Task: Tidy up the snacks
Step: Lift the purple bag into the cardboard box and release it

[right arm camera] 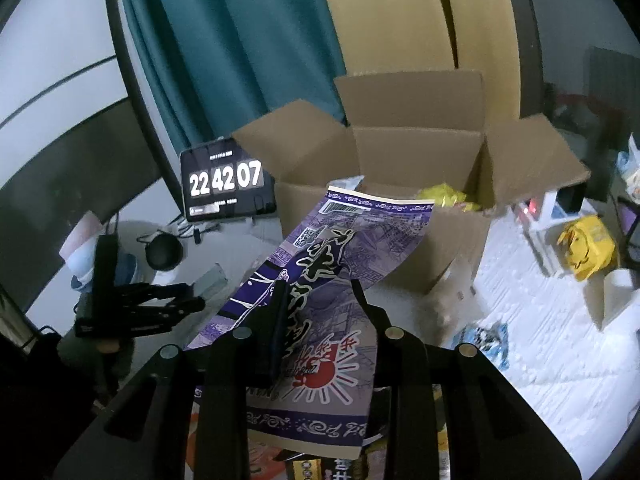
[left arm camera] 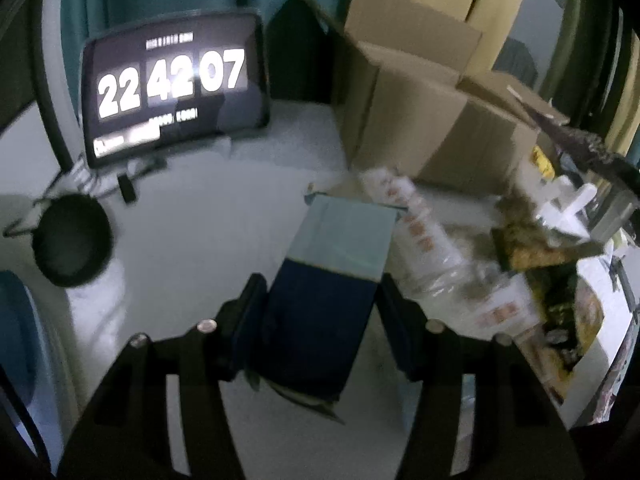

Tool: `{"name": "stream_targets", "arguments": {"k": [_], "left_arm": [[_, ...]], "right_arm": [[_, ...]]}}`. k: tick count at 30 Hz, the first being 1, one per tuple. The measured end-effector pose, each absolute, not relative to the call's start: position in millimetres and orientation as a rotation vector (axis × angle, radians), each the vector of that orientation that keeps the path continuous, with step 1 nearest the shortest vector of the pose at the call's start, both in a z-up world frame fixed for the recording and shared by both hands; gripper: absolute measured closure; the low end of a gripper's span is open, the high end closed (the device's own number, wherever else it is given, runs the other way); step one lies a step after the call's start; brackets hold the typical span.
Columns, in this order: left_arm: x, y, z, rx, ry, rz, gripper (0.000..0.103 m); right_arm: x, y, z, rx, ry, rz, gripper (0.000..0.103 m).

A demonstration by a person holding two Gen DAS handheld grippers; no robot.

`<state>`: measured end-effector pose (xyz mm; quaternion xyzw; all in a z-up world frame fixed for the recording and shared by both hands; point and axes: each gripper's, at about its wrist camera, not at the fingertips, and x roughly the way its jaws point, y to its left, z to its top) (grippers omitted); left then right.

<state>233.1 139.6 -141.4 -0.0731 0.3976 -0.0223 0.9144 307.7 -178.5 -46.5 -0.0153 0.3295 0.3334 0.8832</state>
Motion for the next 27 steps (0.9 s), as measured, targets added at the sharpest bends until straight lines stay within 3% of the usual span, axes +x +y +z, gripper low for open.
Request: {"name": "stream_targets", "arguments": {"k": [12,27], "left_arm": [[262,109,-69,-0.121,0.654,-0.103,0.046],[344,75,-36,-0.047,0.583,-0.17,0.046]], "right_arm": [[331,-195,-27,-0.018,0.623,0.677,0.073],[391,-201,-22,-0.016,0.588,0.628,0.073]]}}
